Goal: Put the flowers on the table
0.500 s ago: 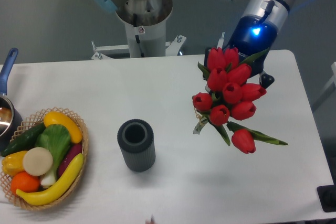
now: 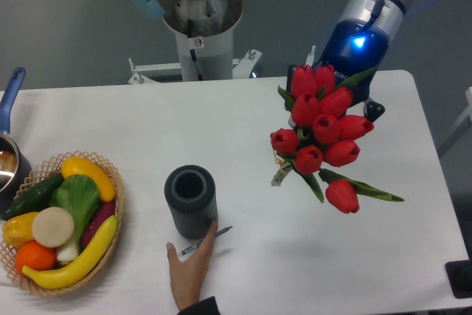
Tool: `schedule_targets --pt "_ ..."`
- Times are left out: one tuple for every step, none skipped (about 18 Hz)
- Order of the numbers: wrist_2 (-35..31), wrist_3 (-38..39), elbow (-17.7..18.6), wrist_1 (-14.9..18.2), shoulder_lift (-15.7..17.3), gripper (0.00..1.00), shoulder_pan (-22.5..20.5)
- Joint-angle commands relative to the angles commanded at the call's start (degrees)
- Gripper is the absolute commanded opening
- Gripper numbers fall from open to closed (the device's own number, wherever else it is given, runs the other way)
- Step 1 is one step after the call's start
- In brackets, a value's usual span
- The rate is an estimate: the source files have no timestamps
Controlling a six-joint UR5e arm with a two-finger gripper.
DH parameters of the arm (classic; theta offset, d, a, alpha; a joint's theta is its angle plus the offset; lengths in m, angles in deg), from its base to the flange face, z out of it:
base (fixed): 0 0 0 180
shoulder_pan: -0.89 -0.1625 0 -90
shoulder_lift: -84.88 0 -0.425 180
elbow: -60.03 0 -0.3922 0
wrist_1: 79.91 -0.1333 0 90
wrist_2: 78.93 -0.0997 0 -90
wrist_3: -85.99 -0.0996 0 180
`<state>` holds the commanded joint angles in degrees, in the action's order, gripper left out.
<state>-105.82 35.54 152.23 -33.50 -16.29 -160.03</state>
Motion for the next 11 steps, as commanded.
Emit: schedule_targets --pt "0.0 0.09 0.09 -0.09 0.0 0.48 0.09" --pt "0.0 0.09 0.09 0.0 0.26 0.48 0.26" --pt "-0.26 0.09 0.09 0.0 0.61 0.48 0.44" --pt "-0.79 0.0 0.0 -0.09 0.7 0.48 0.53" --pt "-2.18 -0.26 0.0 -0.17 0.88 0.48 0.53" --pt "-4.11 -0.35 0.0 -0.26 1.05 0.48 0.44" --pt "-5.78 -0.35 0.09 -0.26 1.32 0.48 0.44" --pt "-6.93 -0.27 0.09 -0.18 1.84 0.48 0.53" --pt "-8.07 -0.27 0.18 -0.09 2.02 0.48 0.61" --pt "-9.57 -0.27 0.18 -0.09 2.11 0.48 0.62" --pt "-11.76 -0.27 0.27 0.0 2.2 0.48 0.62"
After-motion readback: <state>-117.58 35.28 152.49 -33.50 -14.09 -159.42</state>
